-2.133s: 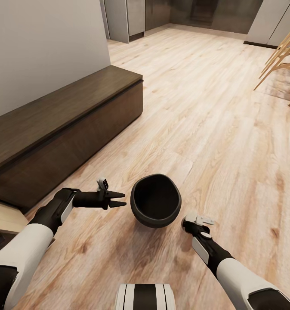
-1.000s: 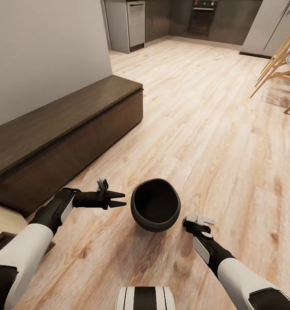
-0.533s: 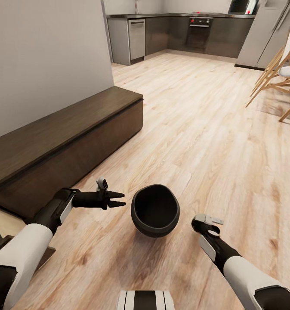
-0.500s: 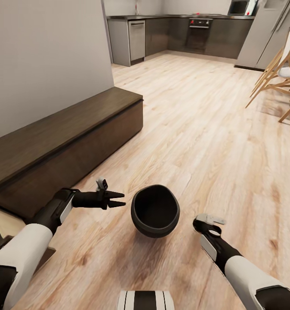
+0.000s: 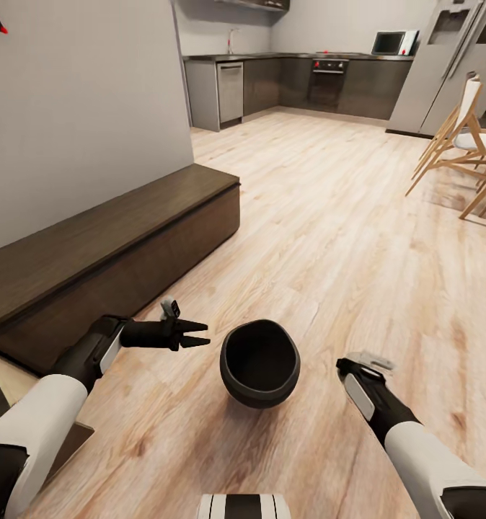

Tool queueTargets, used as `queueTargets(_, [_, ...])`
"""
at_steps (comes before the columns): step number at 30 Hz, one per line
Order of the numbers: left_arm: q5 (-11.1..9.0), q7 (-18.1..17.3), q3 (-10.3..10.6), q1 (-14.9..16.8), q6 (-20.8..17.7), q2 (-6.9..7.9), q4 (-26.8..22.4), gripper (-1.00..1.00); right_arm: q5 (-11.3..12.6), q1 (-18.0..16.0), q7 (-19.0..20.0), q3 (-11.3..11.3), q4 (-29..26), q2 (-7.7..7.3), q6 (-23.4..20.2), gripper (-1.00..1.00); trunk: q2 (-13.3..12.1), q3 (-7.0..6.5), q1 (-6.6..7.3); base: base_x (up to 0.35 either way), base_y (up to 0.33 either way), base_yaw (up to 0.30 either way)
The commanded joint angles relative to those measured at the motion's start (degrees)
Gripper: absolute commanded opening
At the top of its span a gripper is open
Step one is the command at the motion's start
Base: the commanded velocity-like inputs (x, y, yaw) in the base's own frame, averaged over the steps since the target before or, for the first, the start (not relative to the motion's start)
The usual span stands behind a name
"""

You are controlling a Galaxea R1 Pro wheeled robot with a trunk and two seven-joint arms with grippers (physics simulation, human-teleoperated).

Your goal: Place each of the two pumpkins and all three candles from the living room inside a cabinet in the living room (use any cabinet), then make sure every cabinet is closed, and position the cauldron so it is next to a table in the living room.

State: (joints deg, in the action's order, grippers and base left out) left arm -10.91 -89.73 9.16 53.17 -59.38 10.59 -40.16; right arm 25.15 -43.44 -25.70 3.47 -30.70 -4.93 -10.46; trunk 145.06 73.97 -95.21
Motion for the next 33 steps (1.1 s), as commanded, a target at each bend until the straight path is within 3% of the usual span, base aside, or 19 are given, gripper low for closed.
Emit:
queueTargets(1, [-0.1,-0.3,0.2,0.0,-0.6,0.07,0.0,1.00,0.4,0.1,-0.4,0.2,-1.3,-0.06,-1.3,-1.00,0.0,-0.18,0.03,0.000,0.000,0.000])
queueTargets(5, [-0.1,-0.3,0.2,0.1,-0.6,0.05,-0.1,1.00,0.1,0.3,-0.7,0.2,-6.9,0.28,-5.3,-1.00,-0.1,-1.06,0.13,0.000,0.000,0.000])
queueTargets(9, [-0.1,-0.3,0.2,0.1,-0.6,0.05,-0.1,1.00,-0.1,0.3,-0.7,0.1,-8.4,0.19,-6.2,-1.00,-0.1,-1.95,0.23,0.000,0.000,0.000])
queueTargets(33, [-0.1,-0.3,0.2,0.1,-0.6,0.04,-0.1,1.00,0.0,0.8,-0.8,-0.2,-8.9,-0.25,-6.0,-1.00,-0.4,-7.27,0.85,0.000,0.000,0.000])
